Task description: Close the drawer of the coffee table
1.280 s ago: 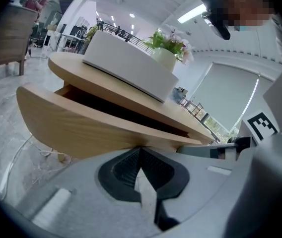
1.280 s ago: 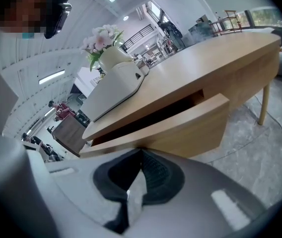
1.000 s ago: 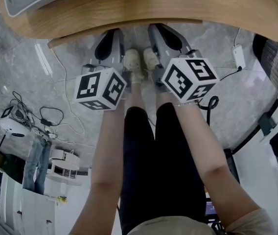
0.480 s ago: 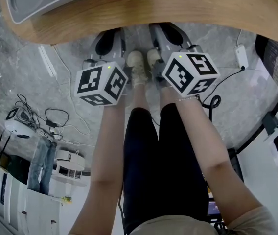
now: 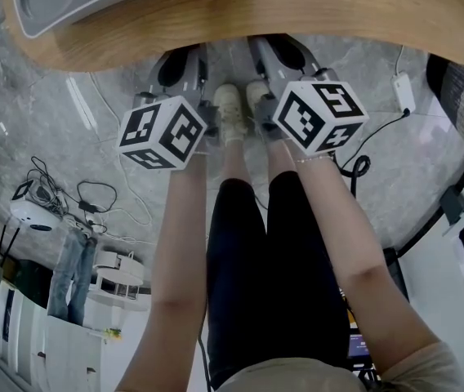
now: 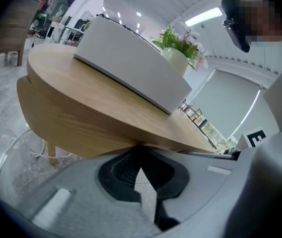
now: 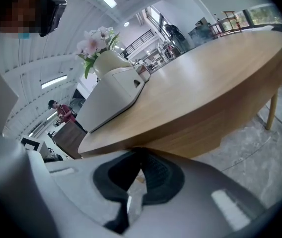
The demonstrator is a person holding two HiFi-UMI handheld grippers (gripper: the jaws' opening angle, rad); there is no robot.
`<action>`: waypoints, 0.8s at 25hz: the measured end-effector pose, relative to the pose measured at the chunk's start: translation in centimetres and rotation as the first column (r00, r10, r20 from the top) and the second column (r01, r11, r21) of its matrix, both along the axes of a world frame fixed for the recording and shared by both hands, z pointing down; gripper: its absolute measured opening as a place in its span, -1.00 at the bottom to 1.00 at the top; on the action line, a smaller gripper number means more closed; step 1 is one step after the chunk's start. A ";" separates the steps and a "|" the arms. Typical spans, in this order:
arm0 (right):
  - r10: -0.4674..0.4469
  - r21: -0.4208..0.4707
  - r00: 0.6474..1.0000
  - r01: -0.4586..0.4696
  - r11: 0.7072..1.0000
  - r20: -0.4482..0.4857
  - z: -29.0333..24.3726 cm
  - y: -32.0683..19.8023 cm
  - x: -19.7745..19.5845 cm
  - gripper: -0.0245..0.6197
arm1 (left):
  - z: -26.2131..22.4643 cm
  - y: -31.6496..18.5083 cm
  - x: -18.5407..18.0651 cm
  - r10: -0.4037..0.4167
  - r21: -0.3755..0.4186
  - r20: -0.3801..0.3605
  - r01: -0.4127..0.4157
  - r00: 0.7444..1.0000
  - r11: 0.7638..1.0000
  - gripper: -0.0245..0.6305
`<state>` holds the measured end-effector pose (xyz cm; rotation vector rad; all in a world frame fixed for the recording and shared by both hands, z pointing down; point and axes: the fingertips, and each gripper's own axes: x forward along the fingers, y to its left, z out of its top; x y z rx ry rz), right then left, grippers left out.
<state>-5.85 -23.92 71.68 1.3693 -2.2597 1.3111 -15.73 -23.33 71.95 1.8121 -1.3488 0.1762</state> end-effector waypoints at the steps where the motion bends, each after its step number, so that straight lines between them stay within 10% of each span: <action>1: -0.002 0.003 1.000 0.002 1.000 0.000 -0.2 0.2 0.2 -0.92 | -0.3 0.1 0.1 -0.002 0.002 -0.010 0.002 1.000 1.000 -0.92; 20: -0.145 0.016 0.989 0.145 0.989 -0.010 -9.1 5.6 -1.1 -0.92 | -10.1 4.3 0.7 0.025 0.053 -0.023 -0.024 0.999 0.998 -0.92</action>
